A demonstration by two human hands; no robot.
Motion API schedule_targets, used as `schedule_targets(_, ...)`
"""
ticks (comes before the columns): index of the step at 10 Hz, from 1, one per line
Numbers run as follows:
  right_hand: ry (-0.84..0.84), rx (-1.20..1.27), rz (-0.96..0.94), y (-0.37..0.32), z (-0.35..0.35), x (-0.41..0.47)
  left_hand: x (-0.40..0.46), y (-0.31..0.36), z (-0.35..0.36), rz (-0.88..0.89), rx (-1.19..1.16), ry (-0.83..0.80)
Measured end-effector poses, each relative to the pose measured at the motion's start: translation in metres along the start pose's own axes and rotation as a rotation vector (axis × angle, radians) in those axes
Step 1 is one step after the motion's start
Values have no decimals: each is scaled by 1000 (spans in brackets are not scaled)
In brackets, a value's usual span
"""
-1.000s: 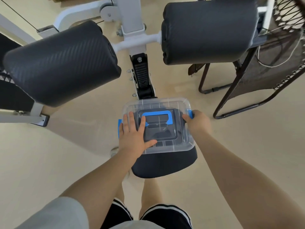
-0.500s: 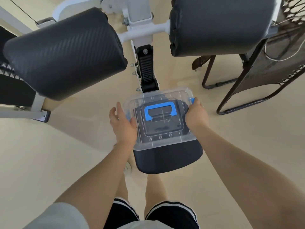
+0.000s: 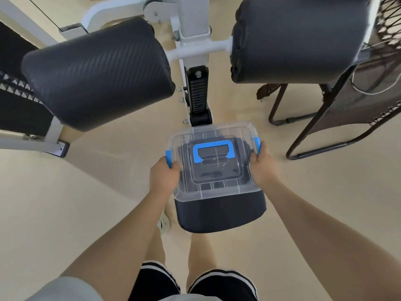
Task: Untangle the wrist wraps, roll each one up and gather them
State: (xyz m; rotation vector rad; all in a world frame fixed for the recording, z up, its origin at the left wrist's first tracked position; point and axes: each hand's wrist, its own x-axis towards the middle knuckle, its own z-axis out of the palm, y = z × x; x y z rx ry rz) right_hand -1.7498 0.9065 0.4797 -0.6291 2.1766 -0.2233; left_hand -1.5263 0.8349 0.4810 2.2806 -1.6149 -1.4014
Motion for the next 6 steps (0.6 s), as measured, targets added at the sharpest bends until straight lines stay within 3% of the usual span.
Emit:
schedule_targets(2, 33, 13, -69, 2, -1, 0, -4, -1, 3, 63, 161, 47)
schedule_targets(3, 6, -39, -110, -5, -4, 5, -5, -3, 5, -16, 187, 47)
schedule_targets(4, -44, -214, -131, -17, -8, 6, -2, -2, -1, -55, 217, -61)
schedule_targets(5, -79, -422, -167, -22, -16, -6, -4, -6, -16, 23, 289, -157)
schedule_targets(6, -35, -460, -284, -32, -27, -35, -26, 2, -40, 205, 363, -138)
